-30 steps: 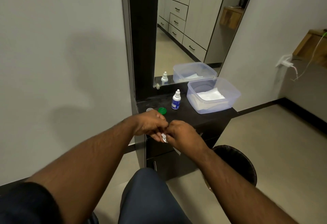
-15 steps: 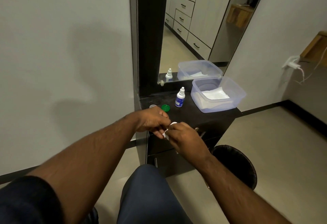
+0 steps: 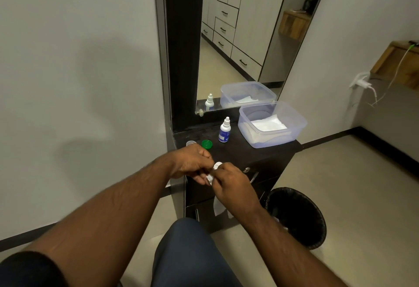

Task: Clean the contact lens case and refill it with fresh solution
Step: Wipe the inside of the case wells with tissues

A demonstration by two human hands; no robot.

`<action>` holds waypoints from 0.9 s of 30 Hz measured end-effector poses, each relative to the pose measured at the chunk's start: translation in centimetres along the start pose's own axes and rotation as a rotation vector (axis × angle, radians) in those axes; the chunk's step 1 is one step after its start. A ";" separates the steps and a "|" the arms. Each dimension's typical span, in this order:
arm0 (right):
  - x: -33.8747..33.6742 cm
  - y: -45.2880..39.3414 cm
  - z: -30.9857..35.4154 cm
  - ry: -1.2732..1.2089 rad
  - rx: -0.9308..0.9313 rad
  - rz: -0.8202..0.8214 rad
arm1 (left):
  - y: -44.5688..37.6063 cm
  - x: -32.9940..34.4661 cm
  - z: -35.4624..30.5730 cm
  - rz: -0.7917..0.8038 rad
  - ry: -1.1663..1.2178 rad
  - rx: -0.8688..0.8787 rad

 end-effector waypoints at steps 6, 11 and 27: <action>-1.4 -0.8 -2.2 -0.277 0.318 0.158 | 0.2 0.1 0.0 -0.009 0.007 0.006; -2.0 -0.8 -2.6 -0.365 0.388 0.050 | 0.4 0.2 0.1 -0.031 0.031 0.002; -1.9 -0.8 -2.7 -0.242 -0.001 -0.081 | 0.4 0.6 0.3 -0.078 0.034 -0.004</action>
Point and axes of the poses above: each hand's wrist, its own y-axis away from the middle knuckle, its own x-axis out of the palm, z = x × y, the point moved 3 cm from there along -y, towards the middle knuckle, and after that the axes turned 7 degrees about y, right-handed, at the moved point
